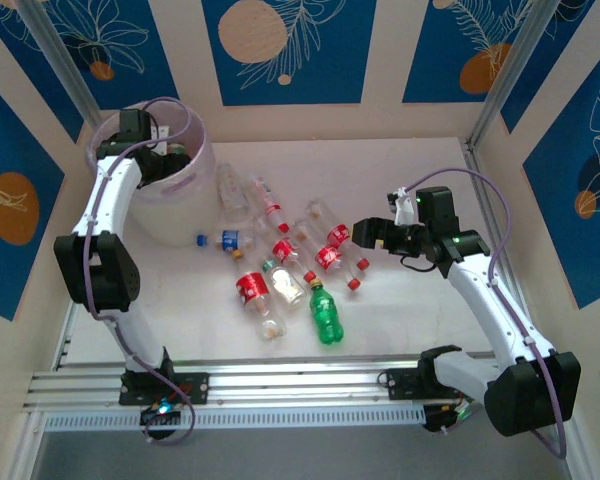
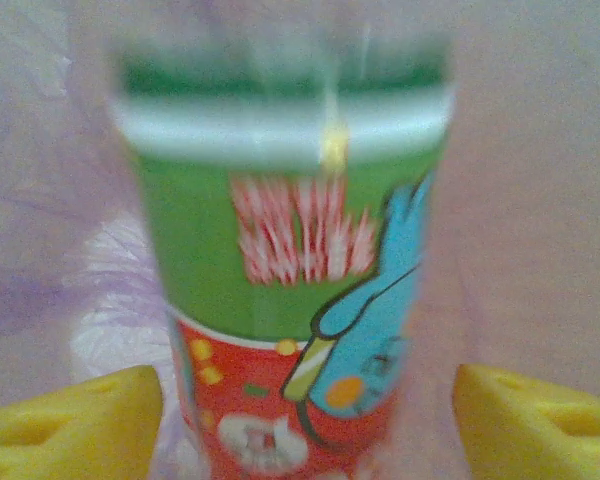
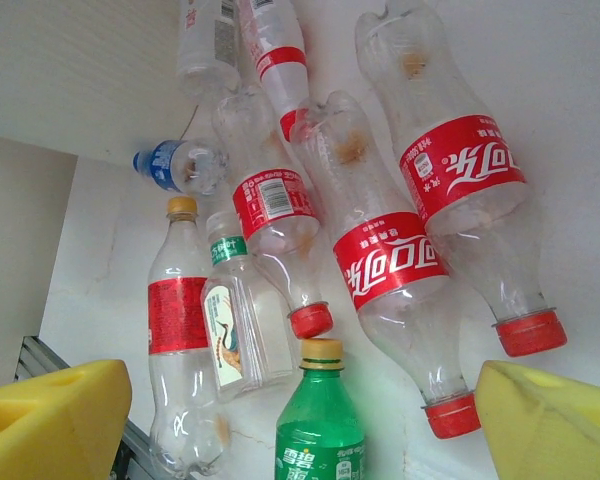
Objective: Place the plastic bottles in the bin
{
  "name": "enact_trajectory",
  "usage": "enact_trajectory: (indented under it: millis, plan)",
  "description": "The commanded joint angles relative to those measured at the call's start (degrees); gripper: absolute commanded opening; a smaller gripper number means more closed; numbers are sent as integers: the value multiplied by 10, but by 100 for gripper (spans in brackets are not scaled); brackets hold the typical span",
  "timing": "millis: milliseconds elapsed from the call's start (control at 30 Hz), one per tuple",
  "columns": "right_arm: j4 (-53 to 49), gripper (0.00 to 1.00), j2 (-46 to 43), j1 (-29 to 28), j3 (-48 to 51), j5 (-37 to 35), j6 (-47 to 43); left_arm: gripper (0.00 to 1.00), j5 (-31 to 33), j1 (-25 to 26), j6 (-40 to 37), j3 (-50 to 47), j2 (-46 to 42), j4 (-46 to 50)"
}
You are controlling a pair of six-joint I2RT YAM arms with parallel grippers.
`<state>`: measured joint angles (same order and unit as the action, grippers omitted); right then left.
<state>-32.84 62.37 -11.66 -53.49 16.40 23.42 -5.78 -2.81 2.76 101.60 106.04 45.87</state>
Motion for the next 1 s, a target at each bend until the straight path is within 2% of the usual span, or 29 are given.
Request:
enact_trajectory:
  millis: [0,200,367,533,667,733,800,900,967]
  plan:
    - [-14,90,-7,-1,4,-4,-8,83,-15,-8,-5,5,-2,2]
    - [-41,90,8,0,-21,-22,-28,91,-22,-8,-10,30,-9,18]
    - [-87,90,32,-7,-48,-94,-58,96,-22,-8,-19,74,-28,43]
    - [-133,89,83,-59,-81,-223,-105,99,-6,-8,-33,132,-63,85]
    - [-143,86,131,-100,-105,-245,-114,99,18,-7,-34,150,-113,104]
    - [-137,85,149,-115,-108,-253,-110,99,8,-6,-24,147,-147,110]
    - [-123,85,173,-117,-115,-272,-110,99,-26,-2,8,110,-196,96]
    - [-79,81,210,-108,-123,-262,-116,96,-125,13,75,-18,-283,19]
    - [-76,78,242,-108,-142,-254,-121,95,-146,36,105,-75,-325,3]
